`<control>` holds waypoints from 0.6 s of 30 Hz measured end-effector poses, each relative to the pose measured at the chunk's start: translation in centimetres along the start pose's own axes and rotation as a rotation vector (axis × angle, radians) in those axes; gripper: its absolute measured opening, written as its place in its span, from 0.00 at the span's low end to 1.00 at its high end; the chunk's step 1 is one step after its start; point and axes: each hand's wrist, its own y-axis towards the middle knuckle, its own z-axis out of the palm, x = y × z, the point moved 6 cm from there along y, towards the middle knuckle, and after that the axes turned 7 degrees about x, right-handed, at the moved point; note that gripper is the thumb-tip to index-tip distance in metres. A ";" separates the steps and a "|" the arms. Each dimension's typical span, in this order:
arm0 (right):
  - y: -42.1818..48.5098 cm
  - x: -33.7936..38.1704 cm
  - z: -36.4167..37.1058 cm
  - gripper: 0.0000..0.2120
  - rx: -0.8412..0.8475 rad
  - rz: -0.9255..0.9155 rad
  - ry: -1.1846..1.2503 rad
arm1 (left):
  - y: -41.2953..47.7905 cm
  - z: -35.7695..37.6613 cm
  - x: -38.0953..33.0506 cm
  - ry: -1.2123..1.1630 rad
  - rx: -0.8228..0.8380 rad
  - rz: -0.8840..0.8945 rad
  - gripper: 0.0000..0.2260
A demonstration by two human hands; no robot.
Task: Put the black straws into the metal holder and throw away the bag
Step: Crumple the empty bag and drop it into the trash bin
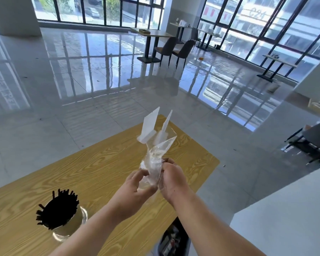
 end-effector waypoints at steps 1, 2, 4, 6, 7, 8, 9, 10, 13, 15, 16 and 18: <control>-0.1 0.2 -0.3 0.15 0.001 -0.007 -0.019 | 0.2 0.6 -0.1 -0.128 0.029 -0.021 0.25; -0.2 0.5 -0.6 0.11 0.019 -0.011 -0.060 | 0.5 1.4 -0.4 -0.264 0.067 -0.042 0.23; -0.4 1.0 -1.2 0.06 0.094 -0.012 -0.094 | 1.0 2.6 -1.3 -0.495 0.132 -0.070 0.22; -0.2 1.4 -2.8 0.15 0.088 -0.054 -0.151 | 1.9 3.5 -2.2 -0.628 0.142 -0.048 0.25; -0.2 1.8 -3.5 0.19 0.075 -0.095 -0.212 | 2.5 3.8 -2.5 -0.683 0.129 -0.034 0.26; -0.3 2.3 -4.1 0.20 0.063 -0.131 -0.292 | 3.1 4.2 -2.7 -0.741 0.104 -0.038 0.28; -0.4 2.8 -4.8 0.17 0.035 -0.149 -0.384 | 3.6 4.7 -2.8 -0.787 0.082 -0.056 0.31; -0.5 3.2 -5.7 0.14 0.002 -0.152 -0.468 | 4.2 5.3 -2.8 -0.811 0.073 -0.073 0.33; -0.1 3.7 -8.2 0.14 -0.002 -0.135 -0.667 | 6.0 7.2 -3.9 -0.788 0.082 -0.082 0.34; 0.1 4.1 -9.7 0.11 0.002 -0.114 -0.723 | 7.4 8.4 -4.3 -0.718 0.043 -0.119 0.32; 0.2 4.5 -10.5 0.08 0.002 -0.115 -0.733 | 8.1 9.1 -4.4 -0.668 0.022 -0.139 0.29; 0.5 5.3 -12.1 0.03 -0.022 -0.132 -0.766 | 9.6 10.7 -5.0 -0.624 0.021 -0.132 0.17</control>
